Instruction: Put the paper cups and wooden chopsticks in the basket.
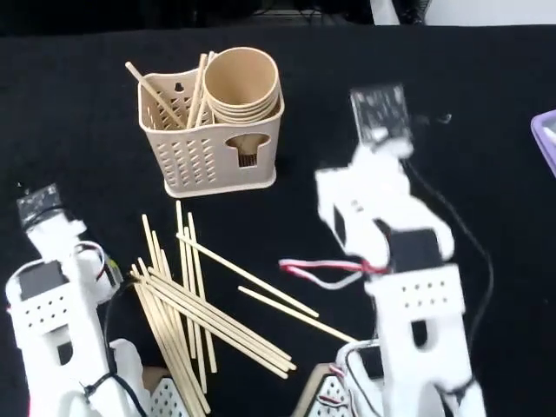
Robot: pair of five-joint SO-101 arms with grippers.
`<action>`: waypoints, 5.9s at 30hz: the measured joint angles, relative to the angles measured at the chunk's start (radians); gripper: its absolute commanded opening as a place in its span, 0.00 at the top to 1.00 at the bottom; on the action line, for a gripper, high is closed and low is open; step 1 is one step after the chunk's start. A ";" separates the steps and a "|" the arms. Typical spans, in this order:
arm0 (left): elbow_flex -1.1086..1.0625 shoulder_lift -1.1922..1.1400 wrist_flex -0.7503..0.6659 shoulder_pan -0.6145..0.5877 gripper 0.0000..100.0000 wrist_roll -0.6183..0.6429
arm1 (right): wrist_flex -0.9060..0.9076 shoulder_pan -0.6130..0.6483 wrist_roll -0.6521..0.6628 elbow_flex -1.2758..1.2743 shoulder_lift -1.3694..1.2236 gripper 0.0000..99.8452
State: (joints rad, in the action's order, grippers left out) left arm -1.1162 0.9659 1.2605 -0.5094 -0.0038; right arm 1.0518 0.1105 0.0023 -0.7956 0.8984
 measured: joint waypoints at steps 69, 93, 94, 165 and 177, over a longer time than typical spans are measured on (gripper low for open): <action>-0.293 0.006 -0.470 0.264 0.74 0.373 | -0.305 -0.017 -0.006 -0.687 0.381 0.74; -0.331 0.009 -0.451 0.307 0.97 0.304 | -0.308 -0.017 -0.006 -0.695 0.382 0.74; -0.331 0.008 -0.471 0.307 0.97 0.313 | -0.308 -0.017 -0.006 -0.695 0.382 0.74; 0.118 -0.704 -0.519 0.121 0.75 0.641 | -0.308 -0.017 -0.006 -0.695 0.382 0.74; 0.242 -0.802 -0.520 0.123 0.93 0.651 | -0.308 -0.017 -0.006 -0.695 0.382 0.74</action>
State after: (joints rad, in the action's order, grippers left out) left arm -0.8738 0.1634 0.7403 -0.3867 0.6467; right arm 0.7434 0.0936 -0.0038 -1.4906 1.2804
